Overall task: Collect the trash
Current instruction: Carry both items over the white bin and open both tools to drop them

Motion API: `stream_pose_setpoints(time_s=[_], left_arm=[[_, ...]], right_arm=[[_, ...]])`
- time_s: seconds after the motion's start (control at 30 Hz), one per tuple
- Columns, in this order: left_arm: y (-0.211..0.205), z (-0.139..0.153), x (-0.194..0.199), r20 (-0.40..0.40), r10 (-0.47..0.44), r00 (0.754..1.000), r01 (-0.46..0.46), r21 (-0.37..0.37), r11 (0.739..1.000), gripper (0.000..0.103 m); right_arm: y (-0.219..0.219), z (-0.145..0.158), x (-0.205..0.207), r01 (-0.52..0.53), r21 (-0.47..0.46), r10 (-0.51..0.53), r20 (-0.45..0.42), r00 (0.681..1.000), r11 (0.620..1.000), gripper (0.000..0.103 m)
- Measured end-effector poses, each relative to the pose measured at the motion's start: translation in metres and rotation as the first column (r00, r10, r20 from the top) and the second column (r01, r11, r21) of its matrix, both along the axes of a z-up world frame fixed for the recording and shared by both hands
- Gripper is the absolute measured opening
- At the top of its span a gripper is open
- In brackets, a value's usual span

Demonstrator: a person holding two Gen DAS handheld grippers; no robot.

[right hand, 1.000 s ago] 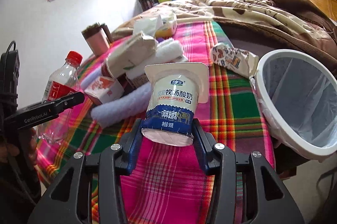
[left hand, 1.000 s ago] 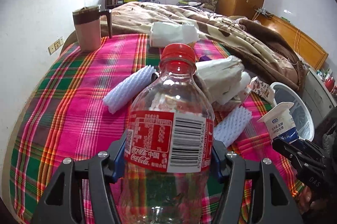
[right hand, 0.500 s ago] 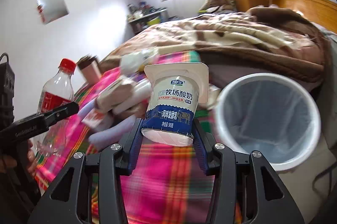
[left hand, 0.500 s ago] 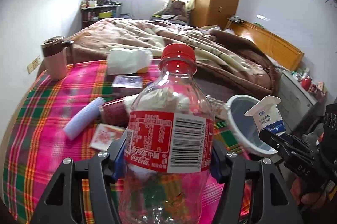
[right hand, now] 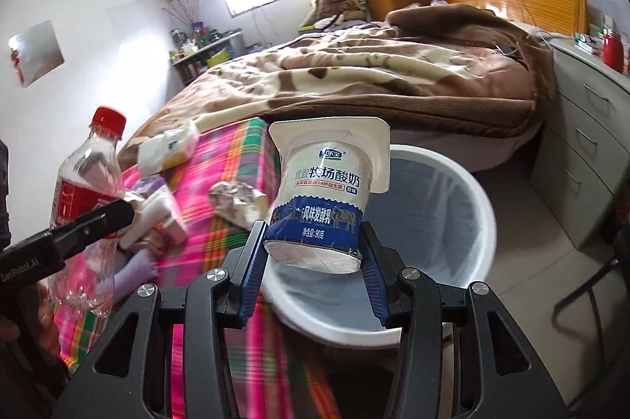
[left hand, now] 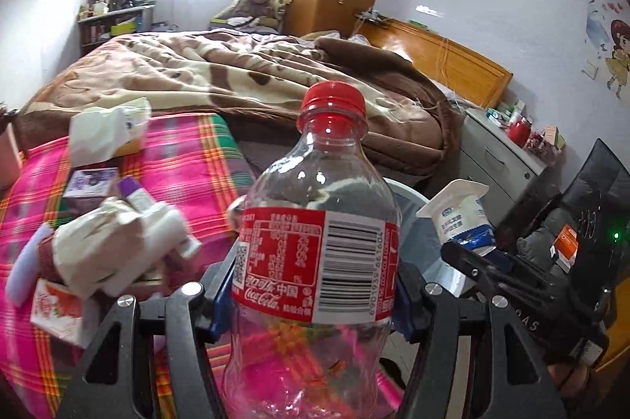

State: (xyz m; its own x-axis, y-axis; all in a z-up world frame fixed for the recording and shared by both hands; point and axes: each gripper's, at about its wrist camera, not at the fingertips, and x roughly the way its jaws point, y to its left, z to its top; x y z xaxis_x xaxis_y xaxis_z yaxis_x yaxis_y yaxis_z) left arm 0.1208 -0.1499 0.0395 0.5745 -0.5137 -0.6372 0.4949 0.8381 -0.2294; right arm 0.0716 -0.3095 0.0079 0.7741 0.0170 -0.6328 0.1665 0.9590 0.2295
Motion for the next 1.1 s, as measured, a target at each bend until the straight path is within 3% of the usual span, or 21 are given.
stream_pose_setpoints(time_s=[0.37,0.8,0.87,0.97,1.0,1.1], left_arm=[[-0.077,-0.016,0.006,-0.028,-0.105,0.994,0.107,0.041,0.993,0.065],[-0.12,-0.046,0.027,-0.131,-0.126,0.983,0.136,0.073,0.988,0.065],[-0.123,-0.047,0.027,-0.134,-0.133,0.982,0.143,0.07,0.987,0.066],[-0.124,-0.048,0.027,-0.136,-0.144,0.98,0.154,0.063,0.986,0.076],[-0.123,-0.048,0.027,-0.135,-0.143,0.981,0.151,0.055,0.987,0.077],[-0.118,-0.048,0.029,-0.142,-0.134,0.981,0.141,0.042,0.989,0.078]], right_arm=[[-0.036,-0.018,0.011,0.027,-0.028,-0.028,-0.05,0.998,0.999,0.047],[-0.059,-0.038,0.02,0.029,-0.055,-0.037,-0.151,0.988,0.998,0.047],[-0.061,-0.041,0.02,0.032,-0.057,-0.041,-0.163,0.986,0.998,0.047],[-0.062,-0.043,0.018,0.041,-0.052,-0.049,-0.176,0.983,0.998,0.047],[-0.063,-0.043,0.018,0.041,-0.047,-0.049,-0.179,0.983,0.998,0.048],[-0.063,-0.041,0.016,0.041,-0.043,-0.048,-0.174,0.984,0.998,0.064]])
